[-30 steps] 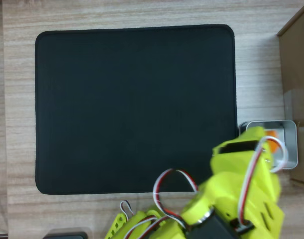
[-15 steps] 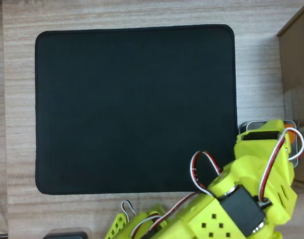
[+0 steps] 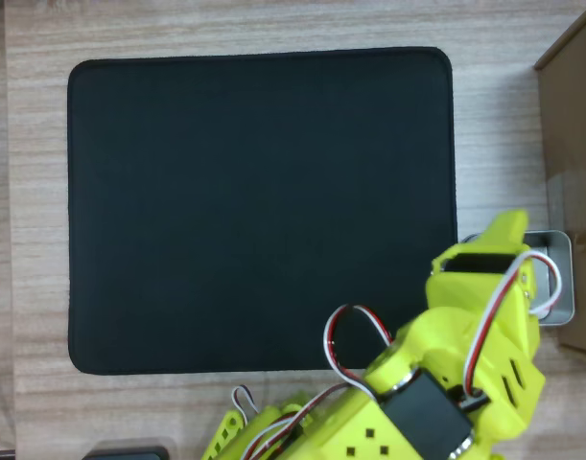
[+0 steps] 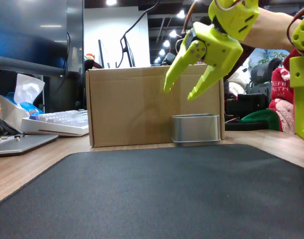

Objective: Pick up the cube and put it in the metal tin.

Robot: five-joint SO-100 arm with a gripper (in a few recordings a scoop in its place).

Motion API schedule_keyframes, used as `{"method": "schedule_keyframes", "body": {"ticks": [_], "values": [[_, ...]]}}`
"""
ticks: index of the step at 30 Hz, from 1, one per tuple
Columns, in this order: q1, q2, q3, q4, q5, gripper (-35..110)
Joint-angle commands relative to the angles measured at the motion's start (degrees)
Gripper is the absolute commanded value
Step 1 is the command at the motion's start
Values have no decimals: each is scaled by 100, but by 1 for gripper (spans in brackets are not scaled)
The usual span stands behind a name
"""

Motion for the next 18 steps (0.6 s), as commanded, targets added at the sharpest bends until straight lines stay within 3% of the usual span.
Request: {"method": "schedule_keyframes", "body": {"ticks": [1,12,18], "values": [[-88,369,35,-9,202,20],[-1477,1846,18,308,1301,14],[-2725,2540,343,527,2470,14]]}}
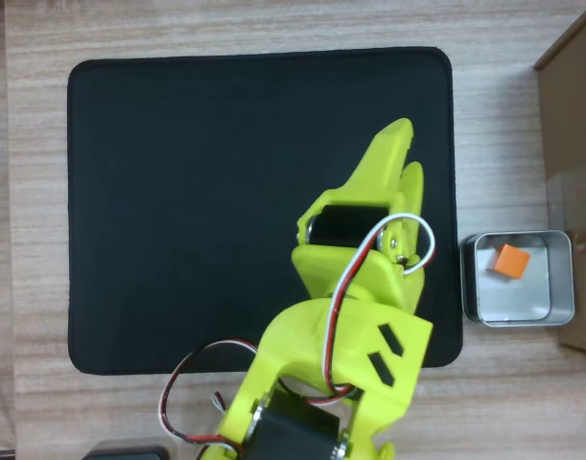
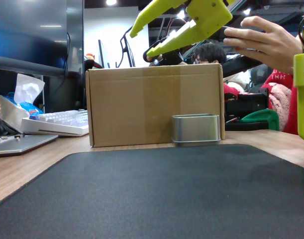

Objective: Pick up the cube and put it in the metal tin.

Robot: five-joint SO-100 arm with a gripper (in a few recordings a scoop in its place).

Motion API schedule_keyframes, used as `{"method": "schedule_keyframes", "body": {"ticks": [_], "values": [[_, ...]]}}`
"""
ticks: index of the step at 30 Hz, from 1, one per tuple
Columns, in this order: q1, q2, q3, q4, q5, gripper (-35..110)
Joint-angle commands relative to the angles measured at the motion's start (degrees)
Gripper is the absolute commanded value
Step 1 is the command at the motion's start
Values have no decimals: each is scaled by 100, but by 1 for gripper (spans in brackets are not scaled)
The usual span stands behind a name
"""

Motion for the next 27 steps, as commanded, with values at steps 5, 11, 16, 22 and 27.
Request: {"method": "schedule_keyframes", "body": {"ticks": [5,11,16,22,27], "values": [[-1125,703,510,132,914,14],[-1793,1670,1397,123,1362,12],[-2074,2268,1995,141,1433,7],[-2136,2883,2593,9,1819,0],[-2048,3050,2971,-9,1925,0]]}}
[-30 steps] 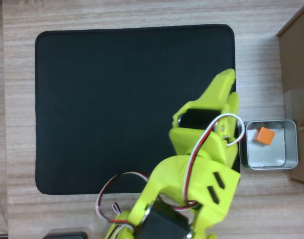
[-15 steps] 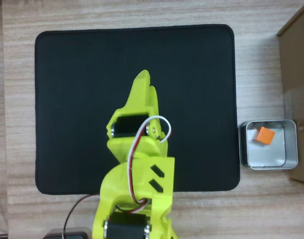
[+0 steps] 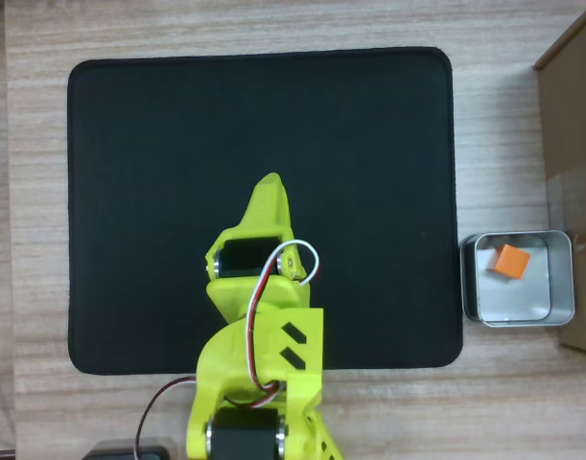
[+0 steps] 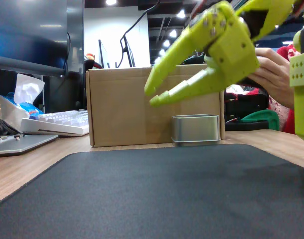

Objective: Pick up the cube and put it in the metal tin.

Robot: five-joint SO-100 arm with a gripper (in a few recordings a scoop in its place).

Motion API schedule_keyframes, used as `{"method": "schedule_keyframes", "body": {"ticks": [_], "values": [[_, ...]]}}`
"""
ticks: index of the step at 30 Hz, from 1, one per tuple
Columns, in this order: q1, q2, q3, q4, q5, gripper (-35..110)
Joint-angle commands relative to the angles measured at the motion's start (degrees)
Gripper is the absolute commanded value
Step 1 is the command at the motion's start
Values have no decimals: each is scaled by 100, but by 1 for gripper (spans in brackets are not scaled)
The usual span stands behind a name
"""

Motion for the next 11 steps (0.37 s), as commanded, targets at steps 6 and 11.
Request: {"method": "schedule_keyframes", "body": {"ticks": [6,11], "values": [[114,123,237,554,97,0],[272,123,237,554,149,0]]}}
